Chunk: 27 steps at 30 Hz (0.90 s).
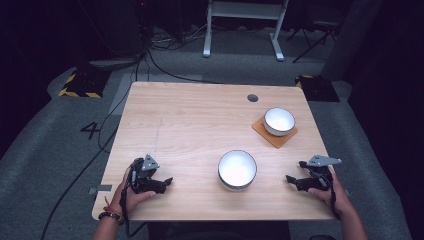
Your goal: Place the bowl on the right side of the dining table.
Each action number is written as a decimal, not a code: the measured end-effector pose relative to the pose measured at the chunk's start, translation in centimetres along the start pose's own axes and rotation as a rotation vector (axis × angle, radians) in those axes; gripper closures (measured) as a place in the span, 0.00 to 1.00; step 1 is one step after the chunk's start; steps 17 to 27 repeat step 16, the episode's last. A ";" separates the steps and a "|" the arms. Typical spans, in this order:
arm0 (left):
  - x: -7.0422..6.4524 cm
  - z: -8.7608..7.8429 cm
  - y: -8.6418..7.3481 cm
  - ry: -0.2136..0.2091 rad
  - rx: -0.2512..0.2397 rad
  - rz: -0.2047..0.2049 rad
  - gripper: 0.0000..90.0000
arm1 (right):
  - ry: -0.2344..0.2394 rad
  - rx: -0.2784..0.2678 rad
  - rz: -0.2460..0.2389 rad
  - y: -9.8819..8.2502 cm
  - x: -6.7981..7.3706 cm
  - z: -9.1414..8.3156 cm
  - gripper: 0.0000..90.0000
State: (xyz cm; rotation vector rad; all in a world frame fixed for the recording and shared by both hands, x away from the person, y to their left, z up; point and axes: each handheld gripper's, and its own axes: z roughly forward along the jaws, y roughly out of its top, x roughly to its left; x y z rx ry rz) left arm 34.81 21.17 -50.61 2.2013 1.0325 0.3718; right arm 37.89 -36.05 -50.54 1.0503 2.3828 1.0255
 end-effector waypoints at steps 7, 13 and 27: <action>0.1 0.0 0.0 -0.010 0.007 0.001 0.13 | 0.001 0.000 -0.002 0.0 0.0 0.0 0.14; 0.2 0.0 0.2 -0.004 0.009 0.020 0.13 | 0.001 0.000 0.002 0.0 0.0 0.0 0.14; 0.2 0.0 0.1 -0.003 0.007 0.019 0.13 | 0.001 -0.001 0.002 0.0 0.0 0.0 0.14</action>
